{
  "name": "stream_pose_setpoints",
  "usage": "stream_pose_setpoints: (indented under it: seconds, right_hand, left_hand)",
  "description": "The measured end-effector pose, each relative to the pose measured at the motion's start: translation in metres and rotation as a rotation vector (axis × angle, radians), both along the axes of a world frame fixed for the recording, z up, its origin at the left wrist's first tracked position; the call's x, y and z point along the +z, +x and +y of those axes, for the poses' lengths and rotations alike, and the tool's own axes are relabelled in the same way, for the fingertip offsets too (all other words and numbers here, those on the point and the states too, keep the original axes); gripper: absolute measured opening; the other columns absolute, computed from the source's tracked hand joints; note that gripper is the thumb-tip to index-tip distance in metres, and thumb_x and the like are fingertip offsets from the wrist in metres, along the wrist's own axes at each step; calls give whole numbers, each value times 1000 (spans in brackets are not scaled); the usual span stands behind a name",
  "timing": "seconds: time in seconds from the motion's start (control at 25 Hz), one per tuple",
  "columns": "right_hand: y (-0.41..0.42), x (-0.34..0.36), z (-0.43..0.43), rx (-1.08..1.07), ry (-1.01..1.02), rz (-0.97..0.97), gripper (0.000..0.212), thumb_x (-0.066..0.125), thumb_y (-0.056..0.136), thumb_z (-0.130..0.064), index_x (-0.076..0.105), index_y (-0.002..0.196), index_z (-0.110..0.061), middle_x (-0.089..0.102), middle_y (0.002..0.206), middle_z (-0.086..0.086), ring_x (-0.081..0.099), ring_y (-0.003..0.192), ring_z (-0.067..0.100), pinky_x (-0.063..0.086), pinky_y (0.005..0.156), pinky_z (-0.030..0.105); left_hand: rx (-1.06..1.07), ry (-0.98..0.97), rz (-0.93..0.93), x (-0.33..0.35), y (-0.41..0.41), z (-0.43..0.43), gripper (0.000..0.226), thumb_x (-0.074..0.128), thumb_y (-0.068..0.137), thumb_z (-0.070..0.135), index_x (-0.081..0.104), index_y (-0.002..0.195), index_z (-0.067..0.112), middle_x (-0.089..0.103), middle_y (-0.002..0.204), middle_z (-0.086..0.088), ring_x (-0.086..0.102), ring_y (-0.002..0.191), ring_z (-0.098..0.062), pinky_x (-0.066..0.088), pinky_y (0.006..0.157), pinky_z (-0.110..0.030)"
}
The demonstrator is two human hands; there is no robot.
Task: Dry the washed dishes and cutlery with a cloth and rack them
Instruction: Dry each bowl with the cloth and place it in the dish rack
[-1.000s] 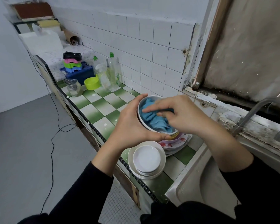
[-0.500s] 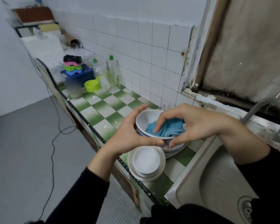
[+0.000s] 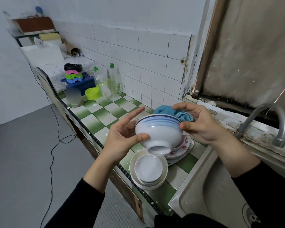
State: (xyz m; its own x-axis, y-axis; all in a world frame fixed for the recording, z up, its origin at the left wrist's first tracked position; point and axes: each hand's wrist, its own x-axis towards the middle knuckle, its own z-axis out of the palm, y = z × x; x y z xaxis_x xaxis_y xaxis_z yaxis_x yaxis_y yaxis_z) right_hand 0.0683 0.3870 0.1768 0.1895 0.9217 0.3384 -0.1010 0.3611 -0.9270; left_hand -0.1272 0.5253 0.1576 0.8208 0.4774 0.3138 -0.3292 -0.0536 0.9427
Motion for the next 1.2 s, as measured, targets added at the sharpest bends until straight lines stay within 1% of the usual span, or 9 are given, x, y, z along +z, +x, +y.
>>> stream_pose_setpoints:
  seconds: [0.16,0.32,0.44,0.56,0.68,0.76,0.84,1.04,1.2]
  right_hand:
    - [-10,-7,5,-253,95,133,58,98,36,-37,78,91,-30,74,96,-5,68,94,10,56,75,22]
    - [-20,-11,7,-662,251,63,48,93,51,-31,76,95,-37,73,101,-9,67,101,11,55,85,25]
    - [-32,-6,-9,-868,272,-119,58,85,64,-14,66,114,-36,67,116,-2,64,110,17,55,88,27]
    - [-51,-4,-22,-864,158,-517,59,79,70,-34,60,125,-37,55,113,3,59,104,13,56,81,20]
    - [-70,-24,-10,-817,77,-877,51,66,77,-49,56,126,-44,43,129,-2,45,121,17,52,93,26]
    - [-68,-24,1,-814,20,-645,39,62,79,-51,60,118,-45,44,140,-5,45,129,14,50,100,30]
    - [-60,-18,5,-847,3,-488,33,58,81,-51,59,113,-44,57,127,-7,54,119,5,50,99,33]
    - [-71,-20,8,-735,178,-740,26,51,93,-28,62,116,-23,60,120,5,54,119,11,43,99,24]
    - [-48,-4,20,-894,1,-230,21,57,91,-10,65,104,-24,64,103,-17,59,93,-9,44,80,10]
  left_hand:
    - [36,-122,-41,2,1,-7,70,93,48,44,68,114,44,73,89,-4,67,85,-15,54,77,-26]
    - [109,-159,12,3,4,-19,51,86,61,12,72,107,29,73,107,5,66,97,-7,52,81,-19]
    - [155,-165,66,2,6,-26,40,74,70,11,68,108,20,72,107,8,65,98,-2,51,84,-18]
    - [206,-210,99,2,8,-31,27,61,85,7,68,108,20,74,103,1,66,91,-7,54,83,-22]
    - [212,-217,101,4,10,-40,30,52,93,-1,66,116,13,73,106,-4,67,92,-10,54,78,-19]
    - [233,-252,79,7,12,-46,29,52,93,-1,67,112,15,74,101,2,67,89,-7,53,73,-17]
    - [259,-313,58,9,15,-52,28,53,92,0,66,112,14,74,100,5,68,89,-5,55,75,-18]
    - [311,-368,38,16,20,-54,29,52,93,1,65,115,13,74,98,4,69,85,-8,58,75,-25]
    - [253,-346,16,21,20,-61,29,52,92,1,66,114,14,74,99,5,69,88,-5,55,74,-19]
